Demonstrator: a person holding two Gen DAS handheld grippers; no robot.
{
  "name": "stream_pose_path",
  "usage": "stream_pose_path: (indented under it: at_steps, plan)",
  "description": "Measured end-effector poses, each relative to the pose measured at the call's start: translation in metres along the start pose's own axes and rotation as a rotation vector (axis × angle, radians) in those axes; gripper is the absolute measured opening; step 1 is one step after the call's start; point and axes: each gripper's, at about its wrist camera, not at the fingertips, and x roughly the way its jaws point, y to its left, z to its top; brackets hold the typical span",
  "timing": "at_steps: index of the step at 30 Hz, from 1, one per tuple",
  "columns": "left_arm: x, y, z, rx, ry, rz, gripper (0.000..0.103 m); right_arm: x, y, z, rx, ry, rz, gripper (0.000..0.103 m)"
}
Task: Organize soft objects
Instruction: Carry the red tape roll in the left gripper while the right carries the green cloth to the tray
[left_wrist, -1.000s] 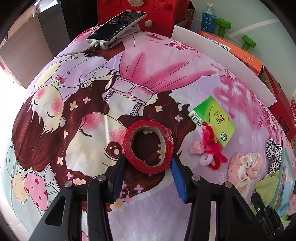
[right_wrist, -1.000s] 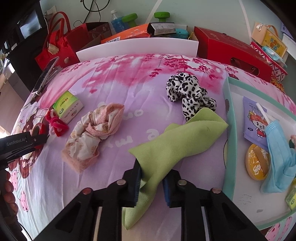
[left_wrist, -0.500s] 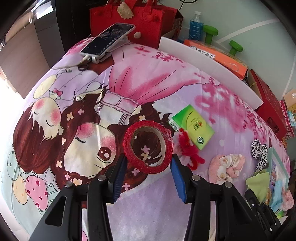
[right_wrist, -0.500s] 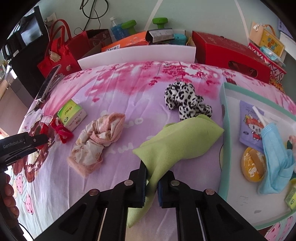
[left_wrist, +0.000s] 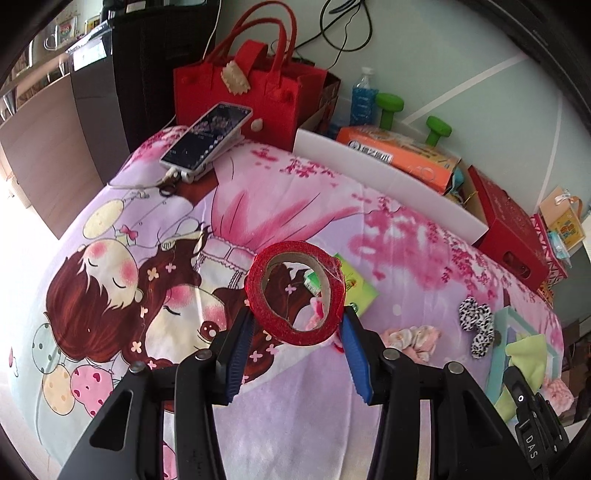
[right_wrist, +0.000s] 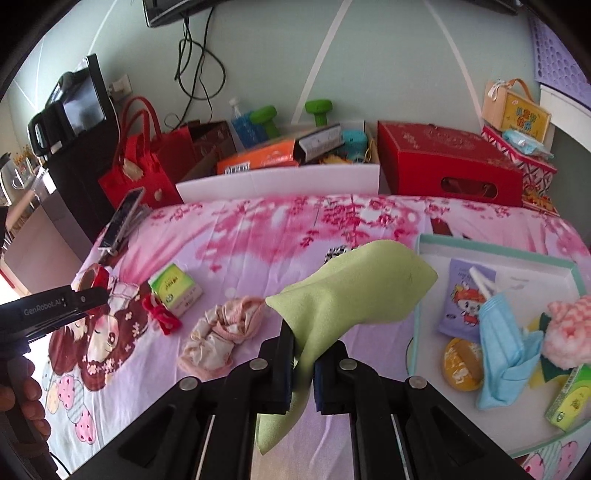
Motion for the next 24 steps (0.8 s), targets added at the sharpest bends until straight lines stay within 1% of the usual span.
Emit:
stream_pose_path:
  at_steps: [6, 11, 19, 24]
  plan:
    - [-0.022, -0.009, 0.002, 0.02, -0.05, -0.032, 0.049, -0.026, -0.002, 0.007, 0.006, -0.072, -0.005, 0.008]
    - [-0.031, -0.019, 0.001, 0.044, -0.067, -0.056, 0.049, -0.032, -0.005, 0.009, 0.011, -0.084, -0.012, 0.008]
    - [-0.033, -0.048, -0.007, 0.105, -0.048, -0.12, 0.049, -0.042, -0.023, 0.01, 0.051, -0.107, -0.04, 0.008]
    - [-0.031, -0.072, -0.015, 0.137, -0.013, -0.204, 0.049, -0.052, -0.044, 0.01, 0.092, -0.128, -0.085, 0.008]
